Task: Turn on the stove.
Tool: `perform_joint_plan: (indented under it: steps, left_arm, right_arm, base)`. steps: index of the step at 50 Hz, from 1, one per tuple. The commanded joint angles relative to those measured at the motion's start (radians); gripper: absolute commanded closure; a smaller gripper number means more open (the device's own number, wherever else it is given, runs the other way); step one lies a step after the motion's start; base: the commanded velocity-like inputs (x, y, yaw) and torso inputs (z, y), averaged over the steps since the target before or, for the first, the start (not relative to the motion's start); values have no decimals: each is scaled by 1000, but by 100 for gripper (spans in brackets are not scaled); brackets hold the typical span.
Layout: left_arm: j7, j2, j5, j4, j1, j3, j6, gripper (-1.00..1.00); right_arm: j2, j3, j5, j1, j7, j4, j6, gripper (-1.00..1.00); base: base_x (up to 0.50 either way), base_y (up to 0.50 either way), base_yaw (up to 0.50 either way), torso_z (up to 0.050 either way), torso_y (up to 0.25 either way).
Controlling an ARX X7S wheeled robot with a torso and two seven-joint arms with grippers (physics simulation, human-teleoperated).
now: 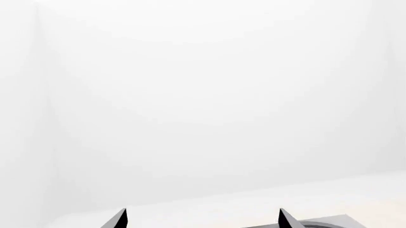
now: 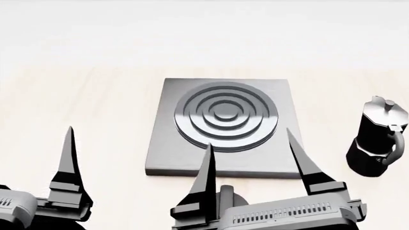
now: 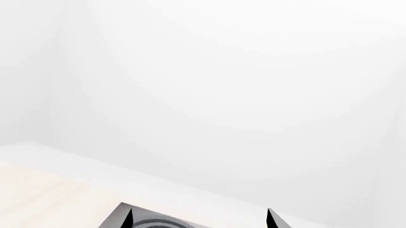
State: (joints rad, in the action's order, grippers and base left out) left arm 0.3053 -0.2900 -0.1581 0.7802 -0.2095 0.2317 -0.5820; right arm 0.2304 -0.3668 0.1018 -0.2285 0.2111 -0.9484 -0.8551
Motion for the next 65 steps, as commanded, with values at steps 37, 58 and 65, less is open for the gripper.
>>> perform_joint_plan:
  steps: [37, 58, 65]
  left_arm:
    - [24, -20, -21, 15, 2, -11, -1, -100]
    - [29, -23, -22, -9, 4, 1, 18, -100]
    - [31, -25, -25, -5, 2, 4, 13, -100]
  right_arm:
    - [-64, 89, -120, -2, 18, 285, 53, -100]
    - [-86, 91, -170, -27, 14, 359, -66, -100]
    - [-98, 97, -195, -40, 9, 354, -127, -100]
  base:
    - [2, 0, 0, 0, 0]
    - [0, 0, 0, 0, 0]
    - [0, 0, 0, 0, 0]
